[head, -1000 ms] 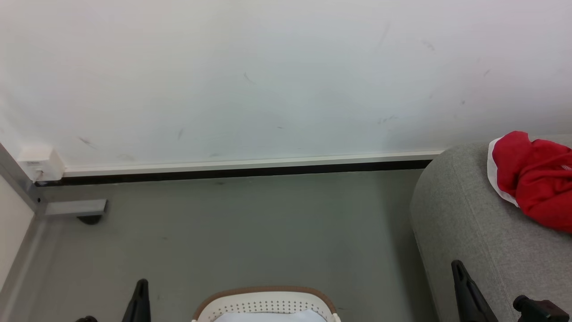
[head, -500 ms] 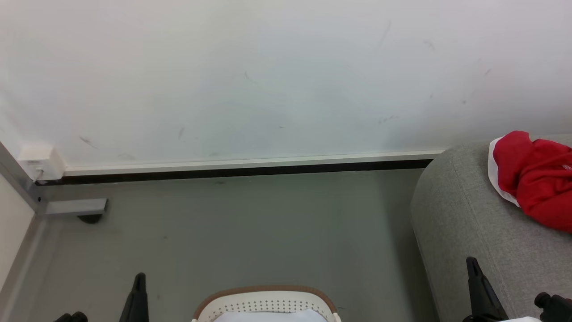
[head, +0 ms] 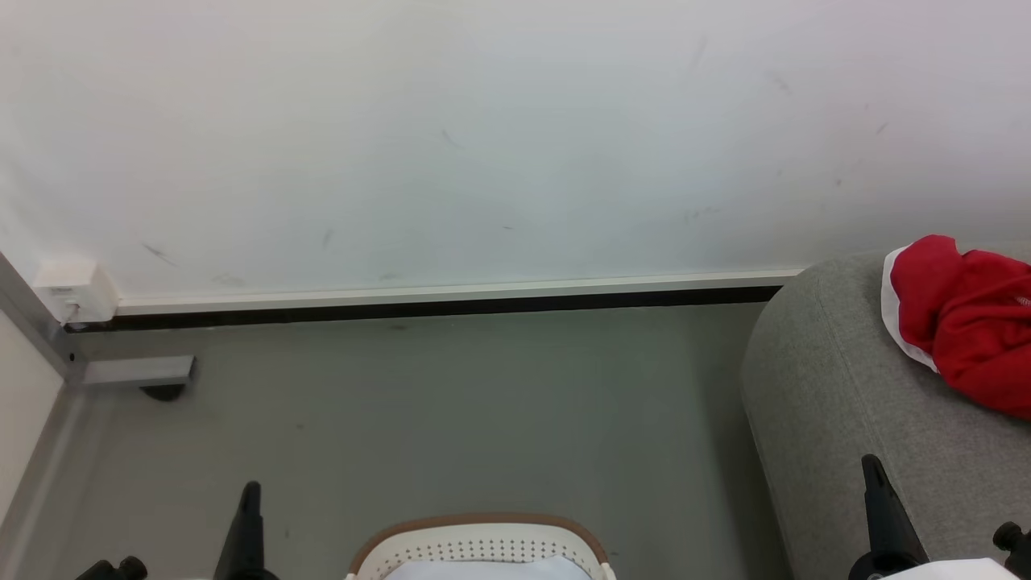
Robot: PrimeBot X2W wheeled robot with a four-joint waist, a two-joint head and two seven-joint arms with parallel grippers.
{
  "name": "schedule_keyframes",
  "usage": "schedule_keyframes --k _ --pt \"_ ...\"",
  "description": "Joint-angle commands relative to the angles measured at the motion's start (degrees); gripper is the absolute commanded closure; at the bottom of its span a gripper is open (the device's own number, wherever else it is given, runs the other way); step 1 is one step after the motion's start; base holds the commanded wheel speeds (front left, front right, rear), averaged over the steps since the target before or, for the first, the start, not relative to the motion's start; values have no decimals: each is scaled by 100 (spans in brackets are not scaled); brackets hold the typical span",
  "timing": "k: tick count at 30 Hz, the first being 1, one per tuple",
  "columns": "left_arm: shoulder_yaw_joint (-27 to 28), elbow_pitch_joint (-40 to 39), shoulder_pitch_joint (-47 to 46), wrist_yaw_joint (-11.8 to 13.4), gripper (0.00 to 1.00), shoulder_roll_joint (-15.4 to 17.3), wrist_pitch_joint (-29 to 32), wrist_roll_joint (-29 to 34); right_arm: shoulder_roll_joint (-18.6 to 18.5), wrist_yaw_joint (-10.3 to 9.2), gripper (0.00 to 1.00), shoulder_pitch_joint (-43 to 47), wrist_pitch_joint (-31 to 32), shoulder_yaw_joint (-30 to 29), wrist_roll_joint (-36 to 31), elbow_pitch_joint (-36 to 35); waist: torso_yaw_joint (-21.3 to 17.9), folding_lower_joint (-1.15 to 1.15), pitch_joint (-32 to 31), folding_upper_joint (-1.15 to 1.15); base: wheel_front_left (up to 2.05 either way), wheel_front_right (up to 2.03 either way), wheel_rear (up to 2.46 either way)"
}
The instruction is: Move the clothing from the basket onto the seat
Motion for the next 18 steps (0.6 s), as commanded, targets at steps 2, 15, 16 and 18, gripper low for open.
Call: schedule_keyframes --k 2,15,16,18 --pt "46 -37 -155 -41 100 30 67 -283 -9 -4 100 -158 55 -79 269 -58 3 0 2 0 0 0 0" --pt "89 -3 -255 -60 100 25 289 -1060 7 -5 100 -203 267 -246 998 -51 13 0 12 0 0 0 0" --pt "92 0 -262 -62 100 25 305 -1117 8 -5 100 -207 287 -259 1050 -50 14 0 13 0 0 0 0" --pt "99 5 -277 -66 100 25 339 -1223 11 -5 100 -216 316 -285 1164 -49 16 0 14 0 0 0 0"
